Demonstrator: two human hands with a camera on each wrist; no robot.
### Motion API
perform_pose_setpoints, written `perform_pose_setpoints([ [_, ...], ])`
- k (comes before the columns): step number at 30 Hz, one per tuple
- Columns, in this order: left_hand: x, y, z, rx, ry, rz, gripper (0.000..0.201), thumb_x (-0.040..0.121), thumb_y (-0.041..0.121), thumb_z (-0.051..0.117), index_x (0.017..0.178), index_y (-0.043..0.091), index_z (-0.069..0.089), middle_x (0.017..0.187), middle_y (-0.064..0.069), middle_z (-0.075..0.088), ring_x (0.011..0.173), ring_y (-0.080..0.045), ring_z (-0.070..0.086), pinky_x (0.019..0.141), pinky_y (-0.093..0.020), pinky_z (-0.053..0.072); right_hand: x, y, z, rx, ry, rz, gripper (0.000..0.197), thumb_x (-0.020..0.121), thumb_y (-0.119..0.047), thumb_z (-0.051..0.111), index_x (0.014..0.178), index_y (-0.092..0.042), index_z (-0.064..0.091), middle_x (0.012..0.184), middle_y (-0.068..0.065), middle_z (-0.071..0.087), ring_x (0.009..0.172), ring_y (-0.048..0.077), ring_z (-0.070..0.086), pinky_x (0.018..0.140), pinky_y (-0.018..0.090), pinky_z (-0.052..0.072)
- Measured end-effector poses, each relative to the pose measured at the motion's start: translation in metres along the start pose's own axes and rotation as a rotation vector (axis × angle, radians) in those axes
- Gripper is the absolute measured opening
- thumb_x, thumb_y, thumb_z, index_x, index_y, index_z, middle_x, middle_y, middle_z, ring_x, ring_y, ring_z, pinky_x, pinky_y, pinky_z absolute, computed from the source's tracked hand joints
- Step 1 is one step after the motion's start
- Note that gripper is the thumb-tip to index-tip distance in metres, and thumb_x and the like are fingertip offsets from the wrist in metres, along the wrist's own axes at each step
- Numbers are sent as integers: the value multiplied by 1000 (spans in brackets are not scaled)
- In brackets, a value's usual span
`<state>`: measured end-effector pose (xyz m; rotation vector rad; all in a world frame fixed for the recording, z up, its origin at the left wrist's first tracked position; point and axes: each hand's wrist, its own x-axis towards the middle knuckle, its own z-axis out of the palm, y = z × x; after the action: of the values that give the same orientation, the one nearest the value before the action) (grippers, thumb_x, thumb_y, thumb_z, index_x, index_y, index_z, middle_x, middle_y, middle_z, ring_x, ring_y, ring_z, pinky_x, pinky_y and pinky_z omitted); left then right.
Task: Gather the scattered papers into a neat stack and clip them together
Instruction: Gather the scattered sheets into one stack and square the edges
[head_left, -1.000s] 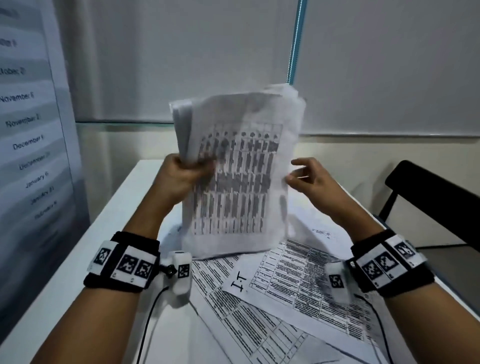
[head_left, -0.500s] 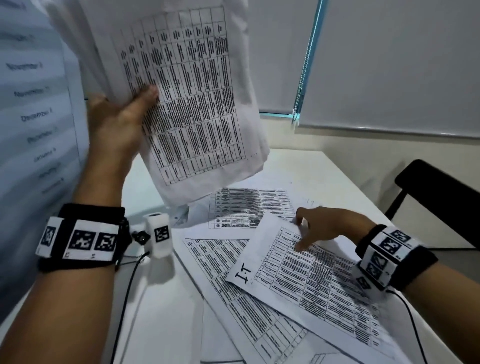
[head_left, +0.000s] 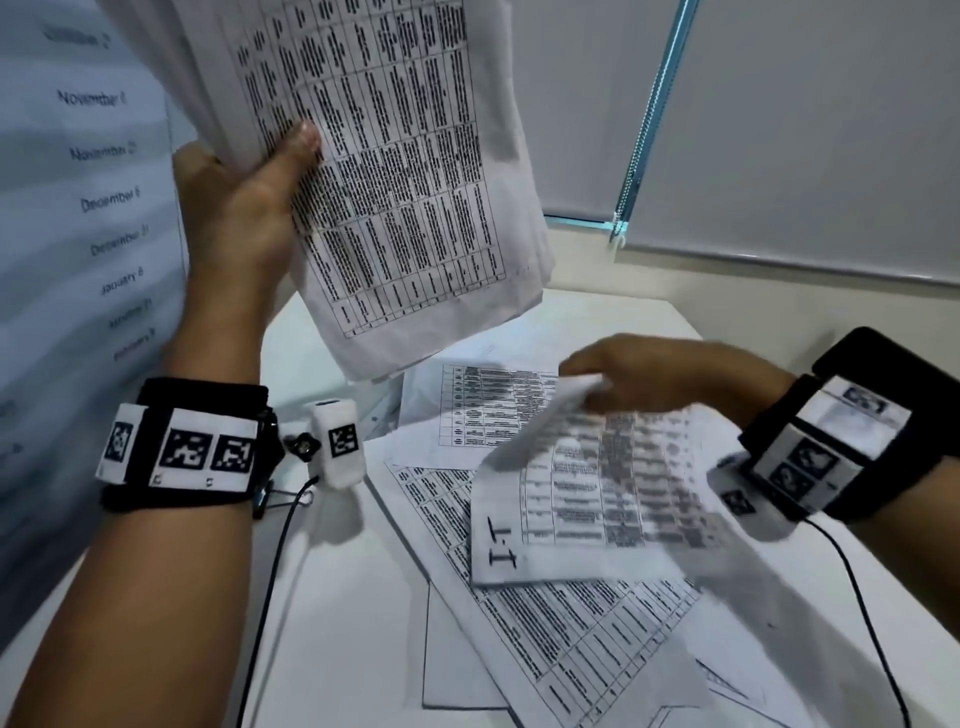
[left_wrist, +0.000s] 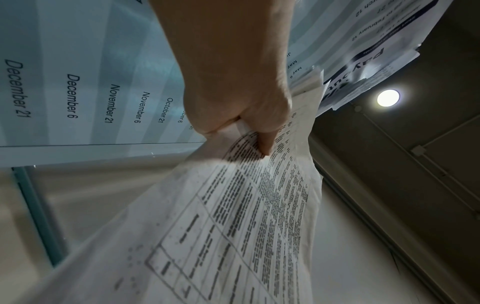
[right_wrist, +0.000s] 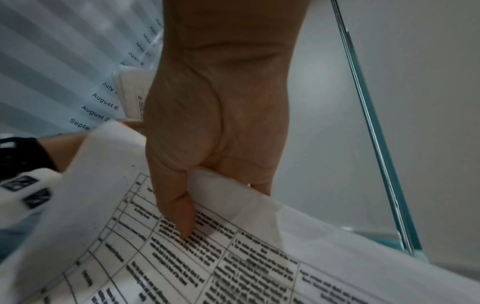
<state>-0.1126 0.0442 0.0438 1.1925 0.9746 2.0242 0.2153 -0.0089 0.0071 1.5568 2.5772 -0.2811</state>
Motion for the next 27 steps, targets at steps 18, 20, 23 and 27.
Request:
perform_pose_setpoints([
  [18, 3, -2, -5, -22, -194, 178, 13, 93, 5, 71, 96, 18, 71, 80, 21, 77, 87, 1, 74, 75, -20, 58, 169, 22, 53, 100, -56, 213, 29, 90, -20, 68, 115, -6, 70, 118, 9, 68, 108, 29, 63, 85, 28, 42],
  [20, 5, -6, -5, 30, -205, 190, 16, 94, 11, 72, 88, 25, 71, 76, 22, 75, 82, 2, 72, 75, -25, 58, 176, 27, 63, 125, -32, 228, 35, 93, -15, 66, 126, -3, 64, 126, 14, 65, 112, 32, 62, 83, 28, 43],
  [23, 7, -11, -6, 106, -214, 217, 19, 94, 22, 74, 76, 17, 72, 70, 10, 68, 73, -10, 63, 63, -35, 50, 179, 29, 62, 179, 6, 238, 67, 86, -21, 77, 145, -13, 45, 128, 7, 57, 115, 29, 58, 95, 33, 44],
  [27, 7, -12, -7, 145, -225, 265, 38, 95, 27, 72, 82, -8, 66, 72, -13, 56, 69, -19, 51, 55, -38, 37, 184, 29, 60, 109, 16, 259, 87, 81, -31, 81, 152, -20, 33, 135, 10, 61, 119, 29, 59, 104, 40, 42],
])
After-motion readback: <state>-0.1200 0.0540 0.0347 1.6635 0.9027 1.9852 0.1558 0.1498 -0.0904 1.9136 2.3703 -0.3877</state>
